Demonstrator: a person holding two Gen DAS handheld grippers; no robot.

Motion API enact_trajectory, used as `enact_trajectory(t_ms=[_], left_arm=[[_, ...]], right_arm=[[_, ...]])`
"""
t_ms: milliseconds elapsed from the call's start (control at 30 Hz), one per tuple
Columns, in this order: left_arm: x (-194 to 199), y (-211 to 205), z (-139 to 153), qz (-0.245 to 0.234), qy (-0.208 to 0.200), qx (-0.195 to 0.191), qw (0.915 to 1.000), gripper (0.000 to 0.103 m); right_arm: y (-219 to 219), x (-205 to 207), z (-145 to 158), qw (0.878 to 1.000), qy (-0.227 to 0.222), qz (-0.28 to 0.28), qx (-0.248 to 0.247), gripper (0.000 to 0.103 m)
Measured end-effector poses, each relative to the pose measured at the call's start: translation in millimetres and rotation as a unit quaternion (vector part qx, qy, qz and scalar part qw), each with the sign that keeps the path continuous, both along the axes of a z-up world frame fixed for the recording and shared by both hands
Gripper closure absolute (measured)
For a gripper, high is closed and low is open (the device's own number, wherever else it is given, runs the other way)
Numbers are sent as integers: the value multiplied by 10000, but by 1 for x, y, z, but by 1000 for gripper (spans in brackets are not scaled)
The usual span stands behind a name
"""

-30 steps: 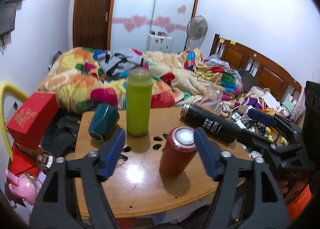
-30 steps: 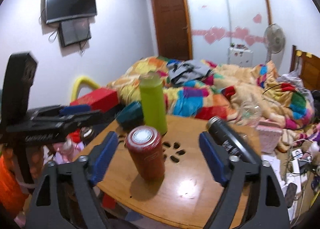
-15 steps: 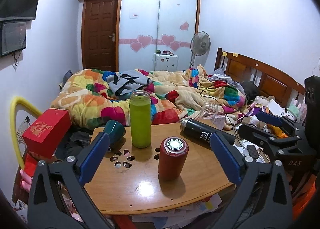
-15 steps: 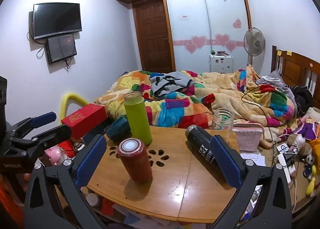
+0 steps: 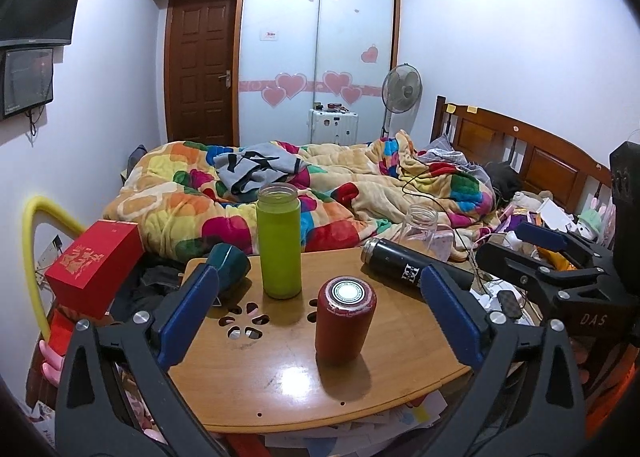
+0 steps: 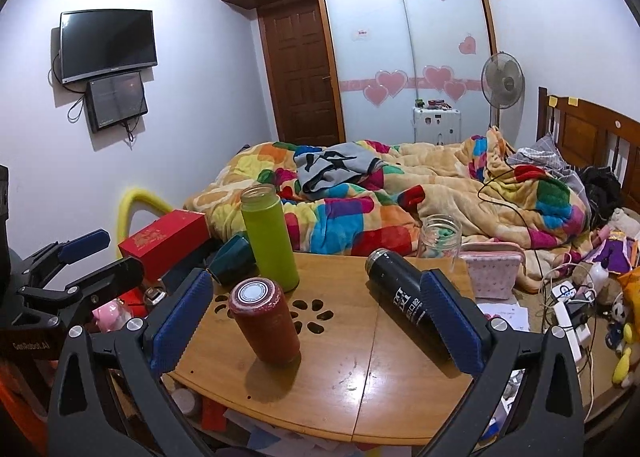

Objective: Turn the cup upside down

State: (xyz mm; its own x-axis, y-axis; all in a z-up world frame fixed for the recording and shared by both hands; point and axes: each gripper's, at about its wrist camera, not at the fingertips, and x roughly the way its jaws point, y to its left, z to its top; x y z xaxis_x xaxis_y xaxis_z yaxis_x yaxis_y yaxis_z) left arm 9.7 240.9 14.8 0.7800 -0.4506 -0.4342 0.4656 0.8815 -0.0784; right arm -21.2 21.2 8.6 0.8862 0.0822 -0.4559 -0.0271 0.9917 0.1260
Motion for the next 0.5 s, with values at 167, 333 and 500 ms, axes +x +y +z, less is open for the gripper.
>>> enact_trajectory(t_ms=[167, 333, 500], left_arm=[[0, -1, 0, -5, 2, -7, 10000, 1], [0, -3, 1, -20, -12, -1, 10000, 1], [1, -6, 1, -12, -23, -10, 10000, 1]], right_arm=[[-3, 3, -2, 10000, 43, -21, 55, 0], [-4, 4, -2, 10000, 42, -22, 57, 0], [-3, 4, -2, 10000, 31, -3, 41, 0]])
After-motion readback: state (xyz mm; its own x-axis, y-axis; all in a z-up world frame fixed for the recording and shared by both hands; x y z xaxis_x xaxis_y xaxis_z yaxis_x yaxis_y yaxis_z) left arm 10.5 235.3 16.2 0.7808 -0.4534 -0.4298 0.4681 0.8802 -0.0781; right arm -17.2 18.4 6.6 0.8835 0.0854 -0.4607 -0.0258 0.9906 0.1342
